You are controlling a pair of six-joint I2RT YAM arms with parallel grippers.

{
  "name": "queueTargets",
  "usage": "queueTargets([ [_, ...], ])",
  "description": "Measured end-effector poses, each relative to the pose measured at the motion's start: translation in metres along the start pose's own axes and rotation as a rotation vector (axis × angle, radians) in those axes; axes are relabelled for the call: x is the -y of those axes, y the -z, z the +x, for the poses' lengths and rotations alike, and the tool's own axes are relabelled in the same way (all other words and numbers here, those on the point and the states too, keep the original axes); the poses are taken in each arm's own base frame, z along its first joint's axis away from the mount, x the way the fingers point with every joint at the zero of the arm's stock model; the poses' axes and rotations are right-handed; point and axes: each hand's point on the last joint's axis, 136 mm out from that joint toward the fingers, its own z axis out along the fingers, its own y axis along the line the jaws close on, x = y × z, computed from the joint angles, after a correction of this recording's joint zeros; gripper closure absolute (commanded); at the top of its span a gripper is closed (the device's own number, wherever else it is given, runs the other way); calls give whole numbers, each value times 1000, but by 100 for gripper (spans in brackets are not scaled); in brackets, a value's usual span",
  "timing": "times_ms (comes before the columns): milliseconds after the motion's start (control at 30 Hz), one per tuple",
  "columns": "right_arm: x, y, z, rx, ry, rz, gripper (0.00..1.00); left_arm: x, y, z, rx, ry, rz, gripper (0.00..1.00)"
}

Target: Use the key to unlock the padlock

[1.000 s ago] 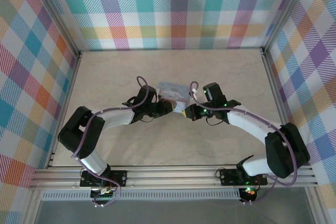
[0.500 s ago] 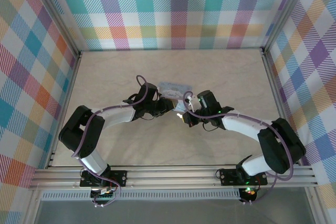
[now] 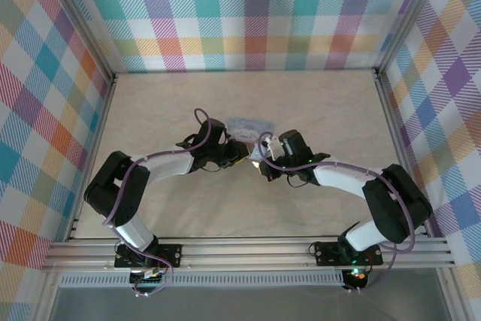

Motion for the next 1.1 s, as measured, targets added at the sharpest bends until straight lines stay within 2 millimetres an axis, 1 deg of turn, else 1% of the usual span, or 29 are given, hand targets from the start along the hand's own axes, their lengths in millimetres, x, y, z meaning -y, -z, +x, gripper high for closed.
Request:
queueTargets([
  [133,1,-4,-2,2,0,2,99,0,0,0,0,0,0,89],
  [600,-1,-5,-10,27,13,-2,99,0,0,0,0,0,0,89],
  [1100,1,-7,-16,43,1,13,99,0,0,0,0,0,0,89],
])
